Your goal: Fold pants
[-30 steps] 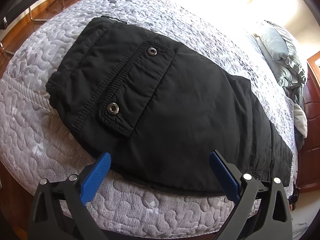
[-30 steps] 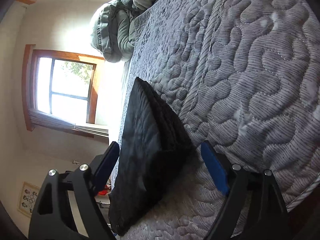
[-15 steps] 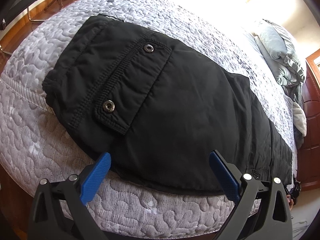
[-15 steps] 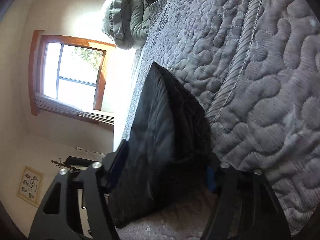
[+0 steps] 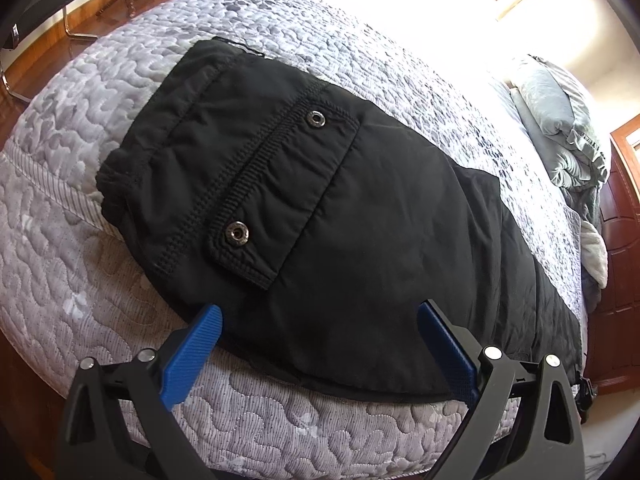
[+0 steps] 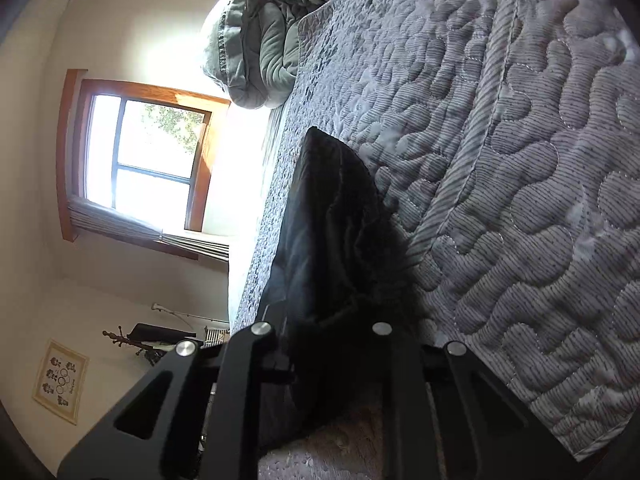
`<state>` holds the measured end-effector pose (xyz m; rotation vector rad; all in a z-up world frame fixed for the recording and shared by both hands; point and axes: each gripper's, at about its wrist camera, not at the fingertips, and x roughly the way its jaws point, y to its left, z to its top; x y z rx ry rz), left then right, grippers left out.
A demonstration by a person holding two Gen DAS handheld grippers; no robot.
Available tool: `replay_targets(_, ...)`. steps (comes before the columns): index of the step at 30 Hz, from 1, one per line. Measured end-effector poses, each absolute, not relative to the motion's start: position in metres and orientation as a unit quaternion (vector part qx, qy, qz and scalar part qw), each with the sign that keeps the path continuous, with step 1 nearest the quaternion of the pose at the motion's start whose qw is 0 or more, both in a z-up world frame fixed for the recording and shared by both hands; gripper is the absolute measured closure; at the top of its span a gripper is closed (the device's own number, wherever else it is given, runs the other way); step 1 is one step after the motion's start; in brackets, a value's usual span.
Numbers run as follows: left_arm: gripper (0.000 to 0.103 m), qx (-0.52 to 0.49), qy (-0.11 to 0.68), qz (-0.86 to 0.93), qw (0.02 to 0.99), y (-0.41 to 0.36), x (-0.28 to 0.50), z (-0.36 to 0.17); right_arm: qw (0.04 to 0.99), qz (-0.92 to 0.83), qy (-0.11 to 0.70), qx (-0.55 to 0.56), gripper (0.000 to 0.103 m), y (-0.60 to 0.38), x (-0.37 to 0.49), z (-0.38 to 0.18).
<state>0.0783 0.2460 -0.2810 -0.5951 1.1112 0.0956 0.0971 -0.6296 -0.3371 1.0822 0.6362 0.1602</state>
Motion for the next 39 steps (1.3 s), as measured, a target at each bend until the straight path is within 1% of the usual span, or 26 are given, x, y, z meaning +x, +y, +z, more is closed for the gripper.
replay_targets(6,0.004,-0.288,0.512,0.047,0.808,0.256,0.070,-0.281,0.837,0.040,0.320,0.442,0.088,-0.614,0.101,-0.304)
replay_targets(22,0.004,-0.333,0.485,0.075,0.805,0.302,0.048,-0.287,0.894,0.019,0.330,0.301,0.088,-0.548,0.113,-0.206)
replay_targets(32,0.004,-0.345,0.484,0.067,0.801,0.320,0.046,-0.299,0.913,0.006,0.335,0.234,0.088,-0.501,0.121,-0.172)
replay_targets(39,0.004,-0.334,0.490,0.054,0.803,0.314,0.052,-0.303,0.932,-0.006,0.337,0.131,0.088,-0.447,0.124,-0.148)
